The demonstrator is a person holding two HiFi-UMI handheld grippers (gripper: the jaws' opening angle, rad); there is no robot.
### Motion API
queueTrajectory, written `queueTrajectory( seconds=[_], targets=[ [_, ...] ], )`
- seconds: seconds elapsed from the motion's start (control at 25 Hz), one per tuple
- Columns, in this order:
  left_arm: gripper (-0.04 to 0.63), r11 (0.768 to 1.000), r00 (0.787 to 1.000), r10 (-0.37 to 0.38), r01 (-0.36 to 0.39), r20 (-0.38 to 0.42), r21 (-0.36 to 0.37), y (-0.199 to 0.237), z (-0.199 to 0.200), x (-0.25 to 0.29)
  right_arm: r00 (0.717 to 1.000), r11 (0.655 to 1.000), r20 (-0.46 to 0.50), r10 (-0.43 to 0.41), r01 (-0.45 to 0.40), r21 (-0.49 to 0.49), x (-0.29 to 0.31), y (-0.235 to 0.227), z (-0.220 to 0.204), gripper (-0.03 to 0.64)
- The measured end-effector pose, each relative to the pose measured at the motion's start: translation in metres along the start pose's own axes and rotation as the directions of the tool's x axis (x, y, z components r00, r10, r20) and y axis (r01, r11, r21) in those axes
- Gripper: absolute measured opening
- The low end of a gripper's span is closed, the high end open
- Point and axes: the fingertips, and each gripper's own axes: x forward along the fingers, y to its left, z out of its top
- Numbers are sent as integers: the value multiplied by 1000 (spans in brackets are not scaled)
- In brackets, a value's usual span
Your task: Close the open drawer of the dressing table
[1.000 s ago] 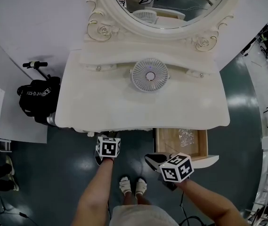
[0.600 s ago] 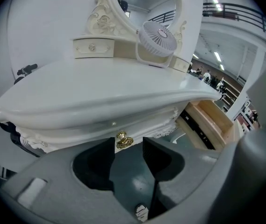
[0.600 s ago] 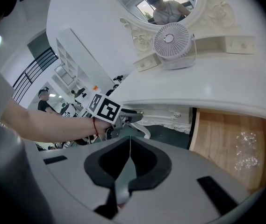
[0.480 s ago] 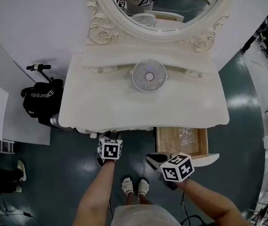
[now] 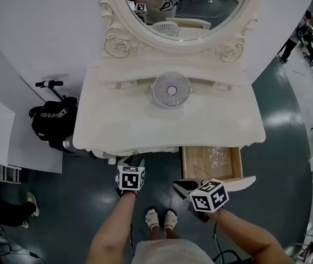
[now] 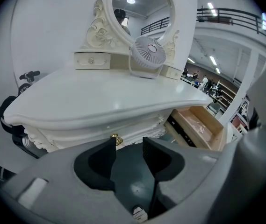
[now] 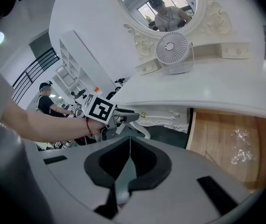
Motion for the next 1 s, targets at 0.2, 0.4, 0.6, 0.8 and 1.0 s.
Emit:
queueTrajectory(
  seconds=[0.2,0.4,0.6,0.8,1.0],
  targets=[
    [172,1000,1000,-24,24,20,2,-16,3,-15,1000,1000,14,-4,4,3,-8,7,-5,18],
    [172,999,998,-50,49,36,19,-33,6,-31,1000,1000,31,-8,8,6,-16,11,-9,18],
    [154,997,997,-68,66,41,32,-46,-1,-48,999,1000,42,-6,6,13,-25,17,-15,18],
    [109,996,996,-81,80,37,30,-55,-7,-66,998,1000,56,-14,14,7,-35,22,-16,18],
    [71,995,994,-96,94,52,32,-67,-6,-83,997,1000,76,-19,18,13,-46,26,-15,18]
  ],
)
